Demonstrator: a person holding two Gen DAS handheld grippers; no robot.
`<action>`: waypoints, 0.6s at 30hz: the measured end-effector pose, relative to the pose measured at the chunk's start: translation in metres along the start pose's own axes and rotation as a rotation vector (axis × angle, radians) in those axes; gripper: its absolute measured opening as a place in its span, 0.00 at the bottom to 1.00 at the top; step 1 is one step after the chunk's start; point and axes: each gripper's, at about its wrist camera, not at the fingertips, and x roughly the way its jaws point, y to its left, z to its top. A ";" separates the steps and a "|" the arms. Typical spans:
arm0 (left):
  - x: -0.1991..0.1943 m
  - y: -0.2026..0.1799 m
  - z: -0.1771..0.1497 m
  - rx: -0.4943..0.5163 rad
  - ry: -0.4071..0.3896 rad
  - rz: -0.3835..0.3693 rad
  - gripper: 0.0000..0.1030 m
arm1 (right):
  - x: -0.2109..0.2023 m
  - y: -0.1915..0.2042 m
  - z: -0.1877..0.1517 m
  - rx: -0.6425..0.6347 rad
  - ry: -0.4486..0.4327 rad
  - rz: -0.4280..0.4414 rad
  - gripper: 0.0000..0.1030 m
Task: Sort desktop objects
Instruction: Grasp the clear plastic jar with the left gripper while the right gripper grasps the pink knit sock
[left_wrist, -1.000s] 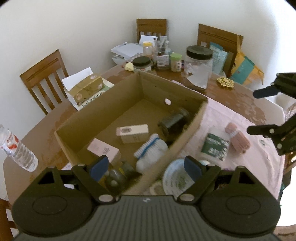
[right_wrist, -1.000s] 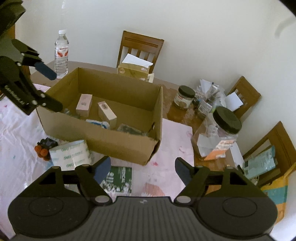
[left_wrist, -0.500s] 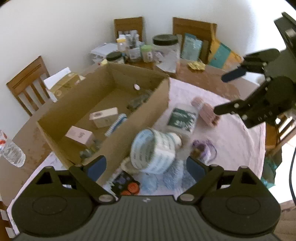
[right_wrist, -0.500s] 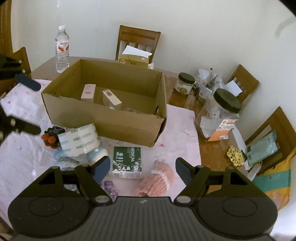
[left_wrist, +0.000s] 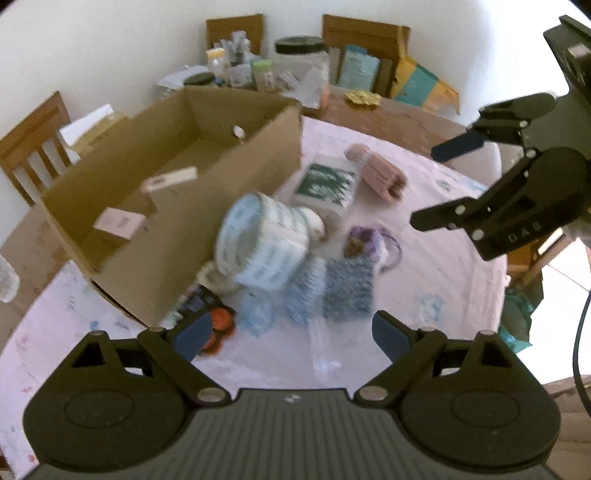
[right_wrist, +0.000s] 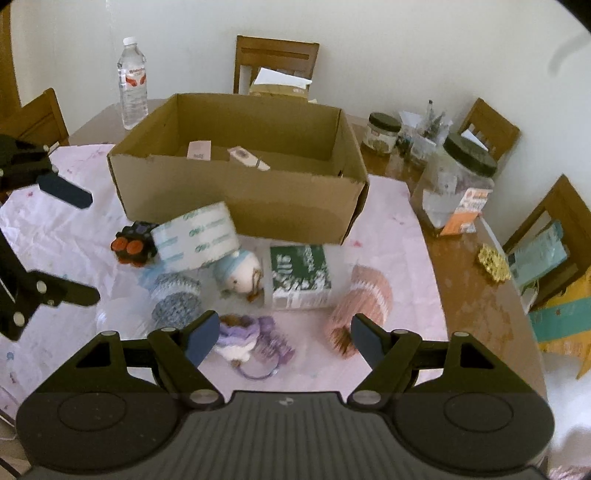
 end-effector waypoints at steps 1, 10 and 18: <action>0.002 -0.003 -0.002 0.005 0.006 -0.004 0.91 | 0.000 0.001 -0.003 0.006 0.002 -0.004 0.82; 0.013 -0.033 -0.013 0.030 0.028 -0.027 0.91 | -0.003 -0.007 -0.024 0.092 0.024 -0.022 0.85; 0.026 -0.045 -0.016 0.000 0.044 -0.014 0.91 | -0.002 -0.015 -0.037 0.134 0.036 -0.025 0.85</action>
